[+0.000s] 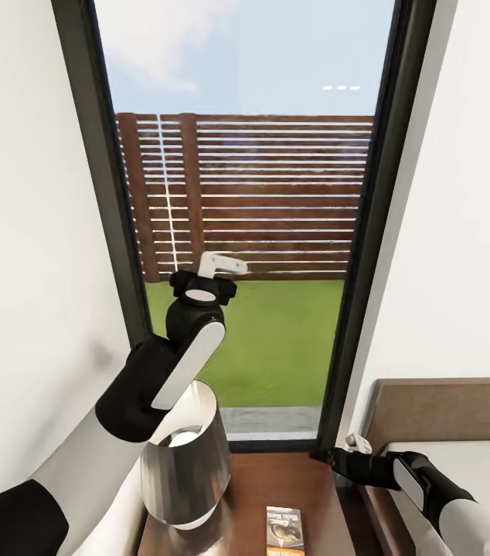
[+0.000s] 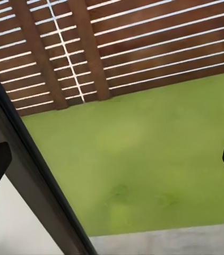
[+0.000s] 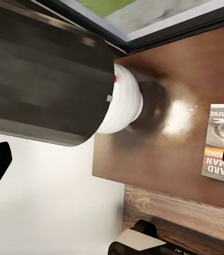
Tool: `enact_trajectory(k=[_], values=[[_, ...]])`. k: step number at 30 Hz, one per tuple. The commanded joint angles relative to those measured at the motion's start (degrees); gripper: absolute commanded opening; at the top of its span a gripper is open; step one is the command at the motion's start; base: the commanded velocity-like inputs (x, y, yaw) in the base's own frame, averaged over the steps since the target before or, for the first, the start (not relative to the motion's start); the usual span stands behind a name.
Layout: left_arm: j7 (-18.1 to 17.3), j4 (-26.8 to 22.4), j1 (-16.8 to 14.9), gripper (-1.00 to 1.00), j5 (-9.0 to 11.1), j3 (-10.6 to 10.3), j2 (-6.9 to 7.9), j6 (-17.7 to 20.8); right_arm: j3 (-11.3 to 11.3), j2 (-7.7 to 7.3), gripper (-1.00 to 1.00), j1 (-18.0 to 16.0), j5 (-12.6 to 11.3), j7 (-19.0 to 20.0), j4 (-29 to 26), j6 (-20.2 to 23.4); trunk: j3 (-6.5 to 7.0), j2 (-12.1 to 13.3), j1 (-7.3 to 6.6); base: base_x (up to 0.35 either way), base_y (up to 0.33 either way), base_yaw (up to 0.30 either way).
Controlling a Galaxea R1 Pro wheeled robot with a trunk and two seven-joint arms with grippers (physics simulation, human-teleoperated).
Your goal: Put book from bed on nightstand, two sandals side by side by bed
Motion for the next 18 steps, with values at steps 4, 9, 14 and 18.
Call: enact_trajectory(k=[4,9,14,18], values=[[0.5,0.1,0.9,1.0,0.7,0.0,0.0,0.2,0.4,-0.04,1.0,0.0,-0.6,-0.1,-0.1,0.4,-0.03,0.0,0.02,0.0,0.0,0.0],[0.2,0.4,1.7,1.0,0.9,0.2,0.0,0.2,0.4,-0.03,1.0,0.0,-0.6,-0.1,-0.1,0.4,-0.03,0.0,0.02,0.0,0.0,0.0],[0.0,1.1,2.4,1.0,1.0,0.2,0.0,0.2,0.4,-0.01,1.0,0.0,-0.6,-0.1,-0.1,-0.1,-0.03,0.0,0.02,0.0,0.0,0.0],[-0.1,1.6,2.7,1.0,1.1,0.3,0.0,0.2,0.5,-0.01,1.0,0.0,-0.6,-0.1,-0.1,-1.1,-0.03,0.0,0.02,0.0,0.0,0.0]])
